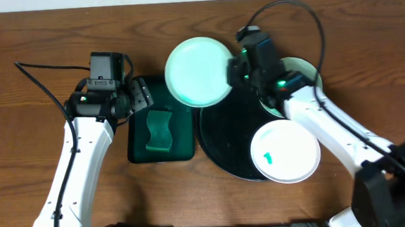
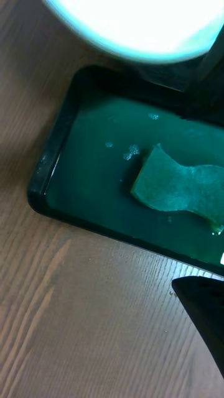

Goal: Clean dirty plates on tray and stack at the side
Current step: 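Carry the plate with the right gripper to the table's right side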

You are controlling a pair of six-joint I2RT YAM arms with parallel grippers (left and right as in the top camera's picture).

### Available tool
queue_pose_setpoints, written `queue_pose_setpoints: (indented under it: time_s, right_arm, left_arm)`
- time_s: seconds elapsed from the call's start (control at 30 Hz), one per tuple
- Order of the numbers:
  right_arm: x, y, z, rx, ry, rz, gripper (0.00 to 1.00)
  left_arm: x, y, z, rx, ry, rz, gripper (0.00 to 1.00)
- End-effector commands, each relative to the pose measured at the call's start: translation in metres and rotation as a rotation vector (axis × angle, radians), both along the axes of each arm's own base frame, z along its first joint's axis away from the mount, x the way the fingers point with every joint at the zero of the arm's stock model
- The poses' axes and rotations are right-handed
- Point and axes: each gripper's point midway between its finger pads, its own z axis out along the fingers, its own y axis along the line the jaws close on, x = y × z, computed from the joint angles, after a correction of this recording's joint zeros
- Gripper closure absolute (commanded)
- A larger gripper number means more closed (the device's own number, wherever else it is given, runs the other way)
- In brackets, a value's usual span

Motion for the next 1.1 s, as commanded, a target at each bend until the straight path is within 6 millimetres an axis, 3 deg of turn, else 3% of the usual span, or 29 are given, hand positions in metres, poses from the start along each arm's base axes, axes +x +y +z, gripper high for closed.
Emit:
queue_pose_setpoints:
  time_s: [0.0, 0.17, 0.2, 0.33, 0.4, 0.57, 0.8, 0.97, 1.07]
  right_arm:
    - [0.001, -0.032, 0.043, 0.073, -0.030, -0.049, 0.99]
    - [0.000, -0.088, 0.067, 0.075, -0.044, -0.163, 0.99]
    - [-0.001, -0.117, 0.078, 0.063, -0.061, -0.213, 0.99]
    - [-0.005, -0.170, 0.088, 0.049, -0.066, -0.327, 0.99]
    - [-0.009, -0.211, 0.089, 0.044, -0.056, -0.424, 0.99]
    - [-0.021, -0.280, 0.079, 0.032, -0.007, -0.594, 0.99]
    - [-0.064, -0.376, 0.057, -0.049, 0.101, -0.887, 0.99]
    - [-0.092, -0.421, 0.033, -0.137, 0.201, -1.057, 0.99]
    - [-0.101, -0.432, 0.006, -0.156, 0.292, -1.110, 0.99]
  left_arm:
    - [0.003, 0.003, 0.005, 0.014, -0.013, 0.009, 0.19]
    - [0.003, 0.003, 0.005, 0.014, -0.013, 0.009, 0.19]
    - [0.003, 0.003, 0.005, 0.014, -0.013, 0.009, 0.20]
    - [0.003, 0.003, 0.005, 0.014, -0.013, 0.009, 0.20]
    - [0.003, 0.003, 0.005, 0.014, -0.013, 0.009, 0.20]
    - [0.003, 0.003, 0.005, 0.014, -0.013, 0.009, 0.20]
    - [0.003, 0.003, 0.005, 0.014, -0.013, 0.009, 0.19]
    - [0.003, 0.003, 0.005, 0.014, -0.013, 0.008, 0.20]
    - [0.003, 0.003, 0.005, 0.014, -0.013, 0.009, 0.20]
